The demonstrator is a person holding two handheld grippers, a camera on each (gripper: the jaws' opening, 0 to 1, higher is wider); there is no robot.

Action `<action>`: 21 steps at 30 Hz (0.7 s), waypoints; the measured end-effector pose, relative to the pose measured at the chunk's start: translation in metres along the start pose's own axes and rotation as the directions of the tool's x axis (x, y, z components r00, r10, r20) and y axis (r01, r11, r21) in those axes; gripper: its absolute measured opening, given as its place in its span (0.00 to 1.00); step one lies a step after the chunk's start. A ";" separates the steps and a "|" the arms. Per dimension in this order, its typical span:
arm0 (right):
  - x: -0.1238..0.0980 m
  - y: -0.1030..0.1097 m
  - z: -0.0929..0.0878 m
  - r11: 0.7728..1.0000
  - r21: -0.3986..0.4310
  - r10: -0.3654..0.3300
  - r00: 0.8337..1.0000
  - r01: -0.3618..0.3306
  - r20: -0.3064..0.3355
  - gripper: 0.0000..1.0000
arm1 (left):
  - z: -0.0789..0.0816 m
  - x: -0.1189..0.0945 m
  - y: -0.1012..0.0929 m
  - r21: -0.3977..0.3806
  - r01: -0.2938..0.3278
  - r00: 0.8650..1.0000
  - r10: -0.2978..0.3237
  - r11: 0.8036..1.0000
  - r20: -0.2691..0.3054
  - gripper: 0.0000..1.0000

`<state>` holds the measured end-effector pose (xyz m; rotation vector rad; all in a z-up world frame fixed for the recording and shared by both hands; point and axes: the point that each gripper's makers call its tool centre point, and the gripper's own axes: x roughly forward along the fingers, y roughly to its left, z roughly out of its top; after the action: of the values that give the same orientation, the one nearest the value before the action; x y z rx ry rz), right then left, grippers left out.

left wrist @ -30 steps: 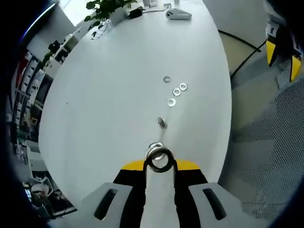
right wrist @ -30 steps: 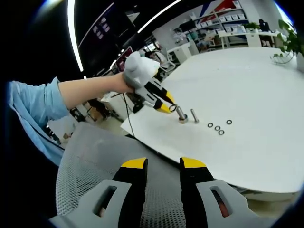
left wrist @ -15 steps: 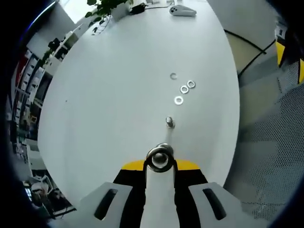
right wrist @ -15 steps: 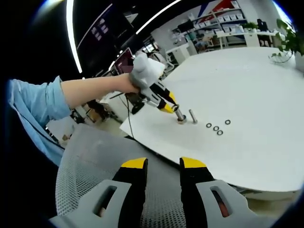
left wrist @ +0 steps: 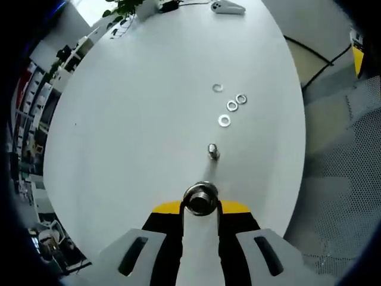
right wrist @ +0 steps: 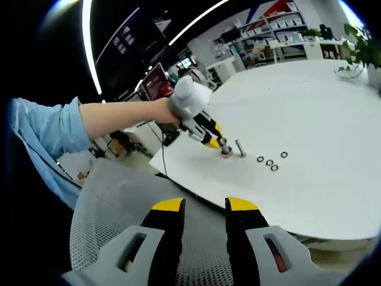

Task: Place the washer onto the threaded stud by aligning its center hole with the stud, sliding it down to the base, and recovering from edge contact or off-axis alignment until the washer reaches the visible bottom stop.

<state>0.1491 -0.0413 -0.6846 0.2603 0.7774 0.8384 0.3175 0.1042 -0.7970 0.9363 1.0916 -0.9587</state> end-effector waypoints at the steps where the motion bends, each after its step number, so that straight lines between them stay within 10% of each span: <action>1: 0.000 0.000 0.000 1.000 0.000 -0.001 1.000 0.001 -0.002 0.29 | 0.000 0.003 -0.001 0.003 0.003 1.000 -0.003 1.000 -0.003 0.19; 21: 0.002 0.000 -0.005 1.000 -0.016 0.006 0.999 -0.007 -0.044 0.29 | -0.006 0.024 -0.005 -0.069 0.046 0.999 -0.048 0.997 -0.014 0.19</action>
<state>0.1462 -0.0401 -0.6895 0.2313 0.8107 0.8583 0.3156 0.1052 -0.8222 0.8665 1.1572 -0.9478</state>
